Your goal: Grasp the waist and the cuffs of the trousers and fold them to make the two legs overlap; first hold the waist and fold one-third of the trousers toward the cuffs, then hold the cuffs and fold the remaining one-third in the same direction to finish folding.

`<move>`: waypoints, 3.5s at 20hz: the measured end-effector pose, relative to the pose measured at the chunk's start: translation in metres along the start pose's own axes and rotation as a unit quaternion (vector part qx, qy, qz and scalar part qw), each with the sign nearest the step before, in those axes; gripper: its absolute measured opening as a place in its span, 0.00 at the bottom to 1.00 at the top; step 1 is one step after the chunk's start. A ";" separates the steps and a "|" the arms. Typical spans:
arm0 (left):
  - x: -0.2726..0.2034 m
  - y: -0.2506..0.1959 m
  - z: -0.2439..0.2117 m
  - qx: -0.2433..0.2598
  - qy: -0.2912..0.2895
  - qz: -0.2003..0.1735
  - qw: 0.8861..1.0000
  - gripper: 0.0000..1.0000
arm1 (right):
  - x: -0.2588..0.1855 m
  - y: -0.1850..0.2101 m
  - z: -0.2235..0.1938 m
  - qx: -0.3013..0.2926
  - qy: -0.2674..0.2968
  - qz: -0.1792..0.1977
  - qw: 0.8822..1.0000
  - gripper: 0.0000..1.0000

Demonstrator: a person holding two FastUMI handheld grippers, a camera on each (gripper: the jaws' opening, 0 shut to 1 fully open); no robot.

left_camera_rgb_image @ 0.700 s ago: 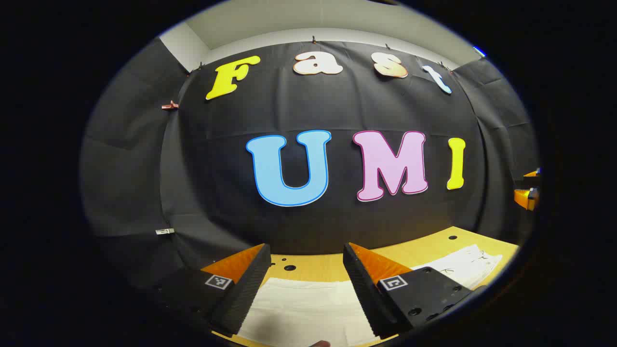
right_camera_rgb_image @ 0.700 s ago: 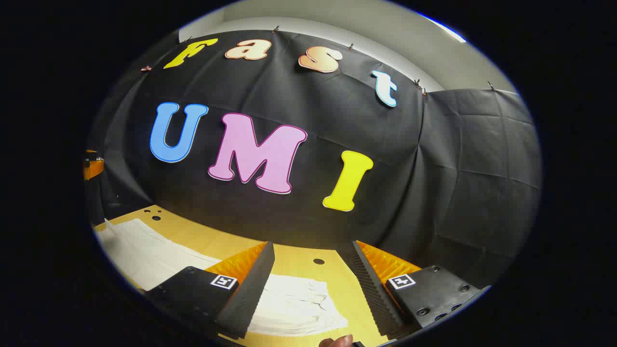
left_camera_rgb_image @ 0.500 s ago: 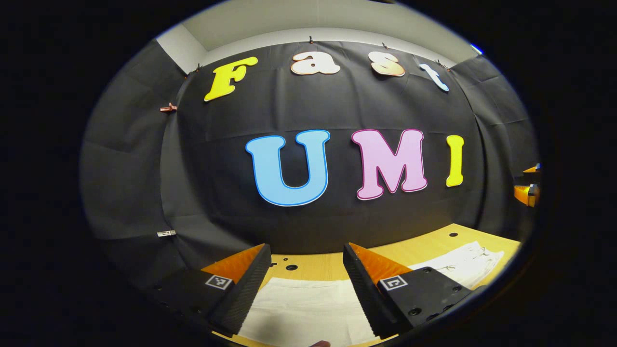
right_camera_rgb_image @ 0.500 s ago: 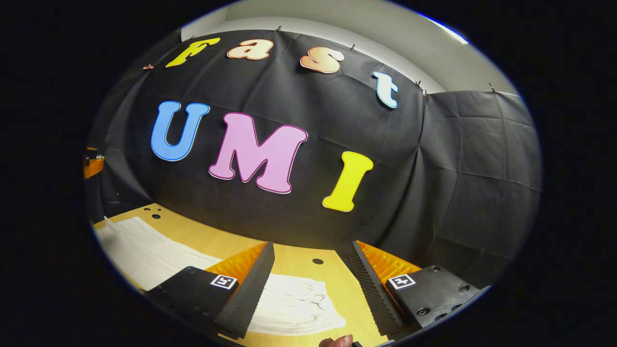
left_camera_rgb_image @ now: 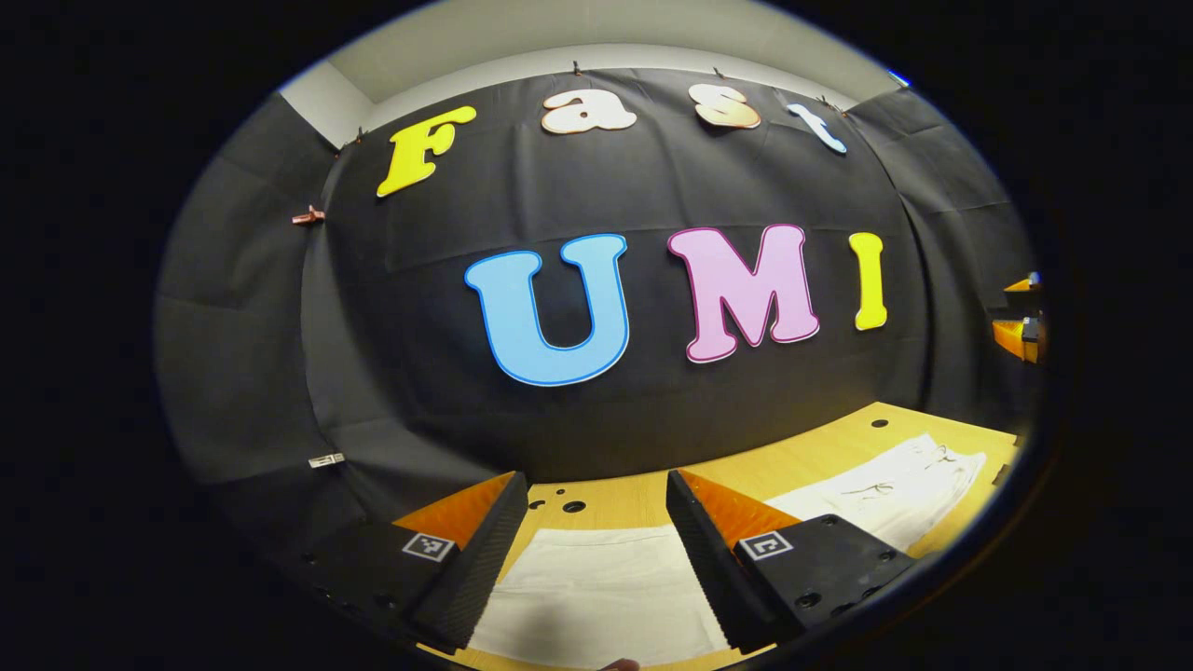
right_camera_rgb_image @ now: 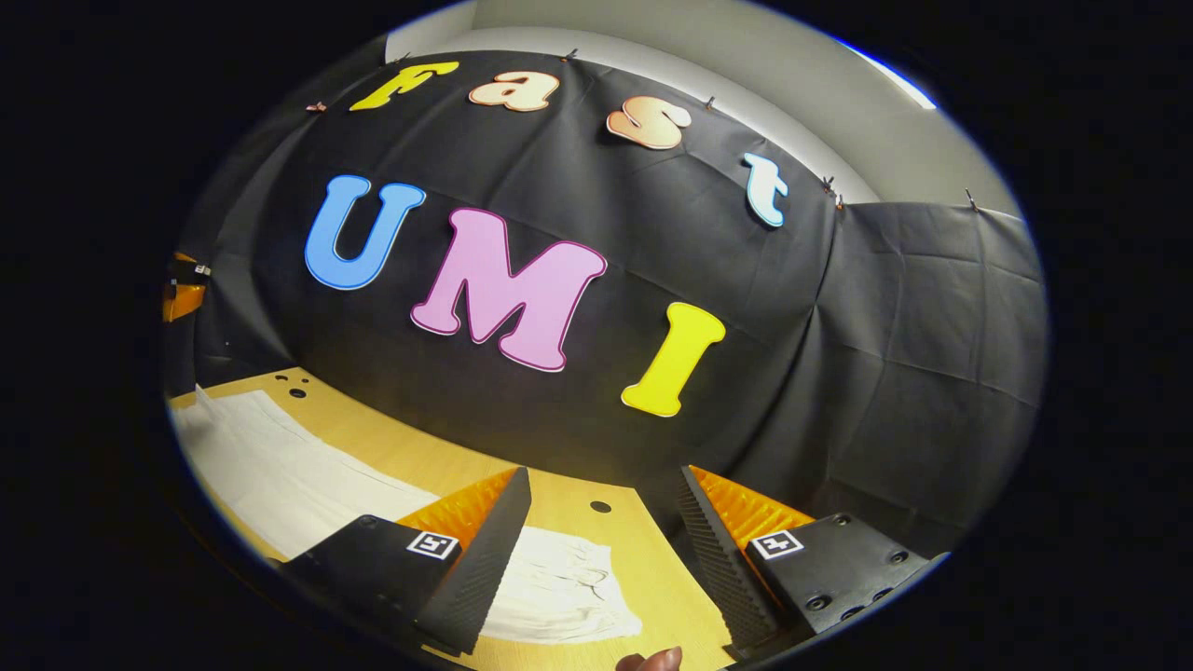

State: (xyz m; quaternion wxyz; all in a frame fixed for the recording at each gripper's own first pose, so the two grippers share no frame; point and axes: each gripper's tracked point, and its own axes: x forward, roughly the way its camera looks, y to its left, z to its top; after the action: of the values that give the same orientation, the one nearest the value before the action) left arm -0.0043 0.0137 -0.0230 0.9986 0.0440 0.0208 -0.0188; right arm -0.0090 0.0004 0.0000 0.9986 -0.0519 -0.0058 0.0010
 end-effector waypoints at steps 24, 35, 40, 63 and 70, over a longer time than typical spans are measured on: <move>-0.034 0.011 -0.234 0.391 0.150 -0.242 0.875 0.92 | -0.064 0.096 -0.170 -0.381 0.096 0.234 0.889 0.98; -0.041 0.033 -0.335 0.501 0.269 -0.339 0.749 0.92 | -0.056 0.064 -0.238 -0.414 0.159 0.274 0.854 0.98; -0.011 0.036 -0.342 0.528 0.274 -0.353 0.722 0.88 | -0.050 0.064 -0.250 -0.419 0.166 0.280 0.848 0.98; 0.037 0.051 -0.358 0.506 0.338 -0.309 0.730 0.05 | -0.004 0.070 -0.336 -0.523 0.206 0.330 0.758 0.93; 0.037 0.050 -0.358 0.496 0.340 -0.294 0.743 0.05 | 0.016 0.059 -0.367 -0.516 0.298 0.299 0.745 0.08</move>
State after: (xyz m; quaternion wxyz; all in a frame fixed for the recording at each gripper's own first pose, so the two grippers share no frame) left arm 0.0207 0.0942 -0.3767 0.7074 0.5284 0.3590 -0.3024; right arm 0.0112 0.0205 -0.3714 0.7190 -0.5559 0.3084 0.2809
